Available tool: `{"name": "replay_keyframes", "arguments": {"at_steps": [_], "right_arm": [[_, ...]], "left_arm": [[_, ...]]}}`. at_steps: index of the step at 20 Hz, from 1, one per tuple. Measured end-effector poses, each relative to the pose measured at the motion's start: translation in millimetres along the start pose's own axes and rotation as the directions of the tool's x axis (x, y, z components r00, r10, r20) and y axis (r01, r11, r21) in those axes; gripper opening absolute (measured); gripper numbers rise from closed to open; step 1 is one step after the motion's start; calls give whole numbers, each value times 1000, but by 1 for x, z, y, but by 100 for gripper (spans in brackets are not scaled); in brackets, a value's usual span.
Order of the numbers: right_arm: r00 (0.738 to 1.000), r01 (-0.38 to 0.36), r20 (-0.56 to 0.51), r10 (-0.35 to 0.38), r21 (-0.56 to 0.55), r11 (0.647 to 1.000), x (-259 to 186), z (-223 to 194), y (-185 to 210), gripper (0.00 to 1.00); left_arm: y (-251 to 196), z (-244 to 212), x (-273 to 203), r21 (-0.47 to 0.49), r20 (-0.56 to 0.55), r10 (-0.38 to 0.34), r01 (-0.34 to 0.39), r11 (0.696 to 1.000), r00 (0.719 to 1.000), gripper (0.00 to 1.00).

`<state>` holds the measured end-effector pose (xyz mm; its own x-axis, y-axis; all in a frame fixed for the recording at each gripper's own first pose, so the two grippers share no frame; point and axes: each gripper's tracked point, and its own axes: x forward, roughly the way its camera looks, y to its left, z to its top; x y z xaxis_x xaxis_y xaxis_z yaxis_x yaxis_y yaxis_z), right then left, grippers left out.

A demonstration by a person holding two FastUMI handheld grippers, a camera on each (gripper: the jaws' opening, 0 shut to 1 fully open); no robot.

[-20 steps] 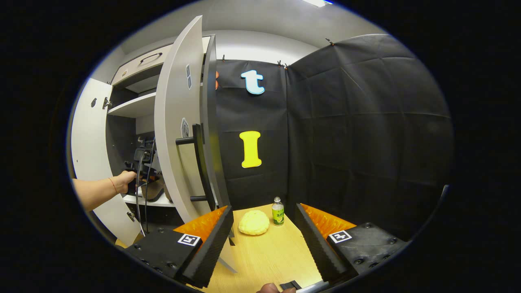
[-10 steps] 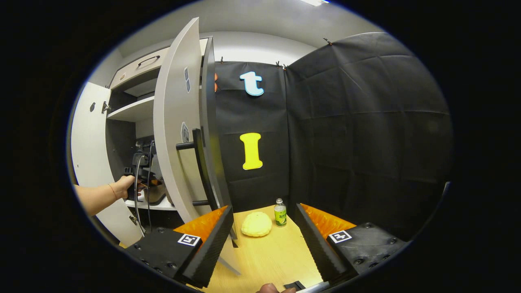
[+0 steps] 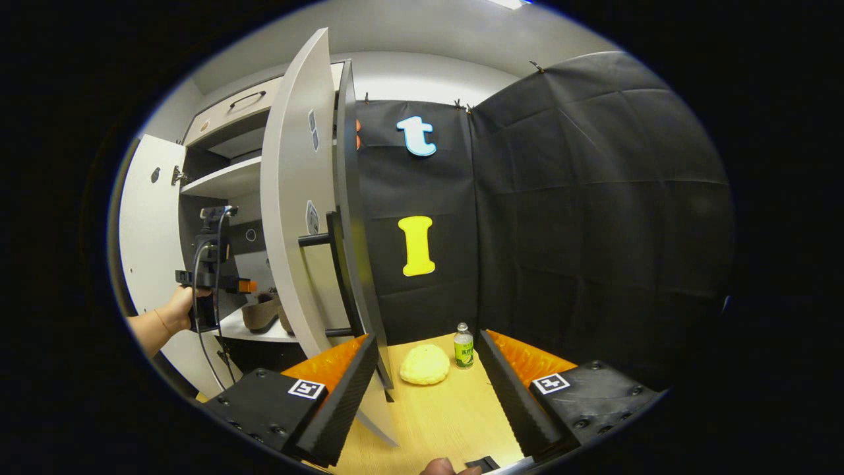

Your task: Grab one shoe with the right hand and put it into the shoe cabinet, grab the other shoe with the left hand and put it into the shoe cabinet; then close the right door with the right hand and the left door with the left hand.

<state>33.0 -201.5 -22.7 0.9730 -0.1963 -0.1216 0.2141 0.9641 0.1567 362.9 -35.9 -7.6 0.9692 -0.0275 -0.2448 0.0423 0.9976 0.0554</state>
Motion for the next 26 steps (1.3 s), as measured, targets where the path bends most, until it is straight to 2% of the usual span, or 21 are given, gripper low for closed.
{"name": "replay_keyframes", "arguments": {"at_steps": [4,8,9,12,14,15,20,26], "right_arm": [[1000,-13,8,13,13,1000,3,8,2,98],[1000,-14,19,13,7,1000,13,15,-1,98],[1000,-17,19,17,3,1000,15,15,-1,100],[999,-32,15,32,-10,999,24,20,1,98],[999,-27,17,27,-2,1000,29,23,-2,98],[1000,-22,17,22,4,1000,31,24,-5,98],[1000,-31,-2,31,7,999,42,22,-6,98],[999,-46,15,45,24,999,49,29,1,98]], "left_arm": [[-9,14,-60,-11,84,-27,28,1000,996,97],[-14,17,-121,-33,166,-22,28,999,986,96],[-16,15,-134,-46,178,-18,27,999,984,100],[-18,5,-175,-71,195,-12,27,997,981,96],[-19,1,-202,-67,212,-10,25,997,977,99],[-21,-4,-211,-63,216,-11,25,998,976,96],[-33,-23,-260,-113,204,-33,57,992,978,96],[-34,-37,-298,-72,241,-23,42,997,970,96]]}}
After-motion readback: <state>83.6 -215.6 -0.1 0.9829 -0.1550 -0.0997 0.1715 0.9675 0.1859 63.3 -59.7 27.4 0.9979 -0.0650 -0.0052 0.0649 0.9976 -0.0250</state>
